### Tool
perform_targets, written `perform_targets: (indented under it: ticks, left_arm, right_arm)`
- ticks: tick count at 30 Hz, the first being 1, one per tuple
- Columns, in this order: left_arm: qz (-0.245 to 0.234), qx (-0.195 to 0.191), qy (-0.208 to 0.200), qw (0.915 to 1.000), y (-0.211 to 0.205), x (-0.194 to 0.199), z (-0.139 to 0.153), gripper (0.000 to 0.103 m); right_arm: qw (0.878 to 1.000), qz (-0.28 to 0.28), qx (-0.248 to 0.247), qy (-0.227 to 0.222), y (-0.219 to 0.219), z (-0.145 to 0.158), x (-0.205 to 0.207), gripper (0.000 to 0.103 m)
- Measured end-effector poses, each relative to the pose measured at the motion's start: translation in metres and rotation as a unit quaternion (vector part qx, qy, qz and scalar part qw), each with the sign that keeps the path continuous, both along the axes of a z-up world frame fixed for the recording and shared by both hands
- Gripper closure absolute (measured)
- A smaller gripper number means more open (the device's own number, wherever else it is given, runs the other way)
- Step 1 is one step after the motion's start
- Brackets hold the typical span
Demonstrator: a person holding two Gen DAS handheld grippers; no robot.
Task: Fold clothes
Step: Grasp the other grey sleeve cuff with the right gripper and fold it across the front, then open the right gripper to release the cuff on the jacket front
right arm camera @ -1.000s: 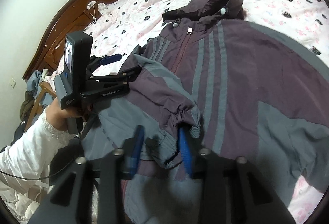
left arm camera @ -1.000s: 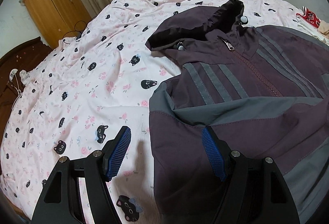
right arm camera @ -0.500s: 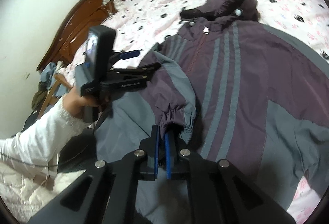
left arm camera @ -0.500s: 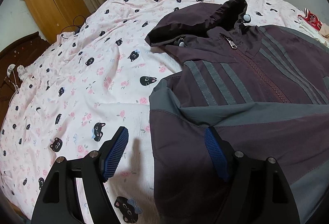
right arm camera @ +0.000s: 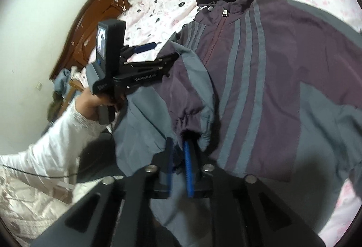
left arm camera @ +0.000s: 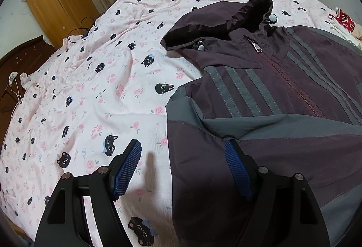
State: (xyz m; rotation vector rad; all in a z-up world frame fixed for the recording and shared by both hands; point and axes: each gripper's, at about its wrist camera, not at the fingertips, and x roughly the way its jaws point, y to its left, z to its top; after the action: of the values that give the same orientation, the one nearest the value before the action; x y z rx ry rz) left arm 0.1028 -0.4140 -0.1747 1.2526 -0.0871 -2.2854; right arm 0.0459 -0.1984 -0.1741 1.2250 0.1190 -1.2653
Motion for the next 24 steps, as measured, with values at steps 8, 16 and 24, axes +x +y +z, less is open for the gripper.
perform_targets:
  ticks: [8,16,24]
  left_arm:
    - [0.001,0.004,0.002,1.0,-0.001,0.001,-0.001,0.031]
    - [-0.001,0.005,0.003,1.0,-0.002,0.001,-0.001,0.031]
    - [-0.004,0.004,0.002,1.0,0.0,0.0,-0.002,0.031]
  right_arm:
    - [0.999,-0.01,-0.01,-0.029,-0.007,-0.004,0.001,0.065]
    - [1.0,0.016,-0.003,0.007,-0.019,-0.005,0.014,0.08]
    - [0.997,0.064,0.001,0.04,-0.019,0.002,0.026,0.097]
